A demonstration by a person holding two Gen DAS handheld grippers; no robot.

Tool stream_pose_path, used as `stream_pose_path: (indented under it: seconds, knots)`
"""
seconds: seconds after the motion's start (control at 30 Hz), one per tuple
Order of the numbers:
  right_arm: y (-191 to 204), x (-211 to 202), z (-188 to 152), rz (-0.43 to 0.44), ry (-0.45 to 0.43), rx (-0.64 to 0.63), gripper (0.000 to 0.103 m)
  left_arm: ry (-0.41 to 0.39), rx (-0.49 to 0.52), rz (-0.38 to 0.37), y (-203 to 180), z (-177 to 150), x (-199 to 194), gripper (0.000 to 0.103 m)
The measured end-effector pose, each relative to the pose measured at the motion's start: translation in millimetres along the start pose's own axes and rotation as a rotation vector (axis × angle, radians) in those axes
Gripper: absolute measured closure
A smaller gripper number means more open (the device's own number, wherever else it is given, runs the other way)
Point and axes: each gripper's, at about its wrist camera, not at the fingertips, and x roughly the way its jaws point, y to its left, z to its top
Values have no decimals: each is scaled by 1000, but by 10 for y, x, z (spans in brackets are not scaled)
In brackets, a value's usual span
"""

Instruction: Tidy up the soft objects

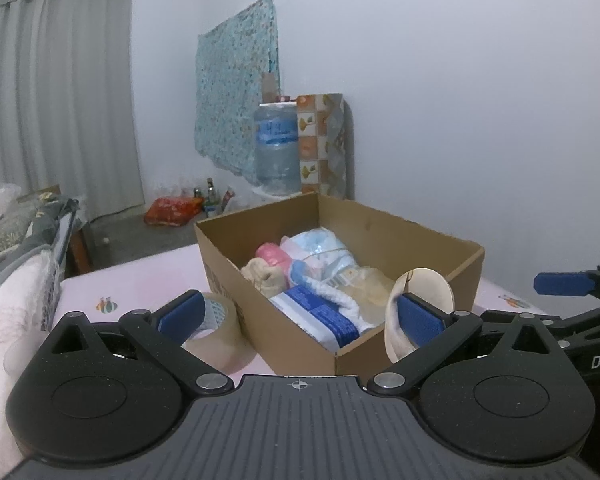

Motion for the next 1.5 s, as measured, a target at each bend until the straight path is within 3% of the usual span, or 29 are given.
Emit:
stream_pose_path:
  seconds: [0.4,0.7,1.17,1.5]
  knots:
    - [-18,-12,-7,-15,-11,-2,76,18,-5,-2,7,2,58,0]
    - [-98,76,36,44,17,62,76,16,5,-4,-24,-24,59,0]
    - [-89,8,79,14,-4,44,76,17,-15,-54,-22,-27,43,0]
    - [-48,16,67,15,3,27,76,5,-6,-39,-46,-15,31,0]
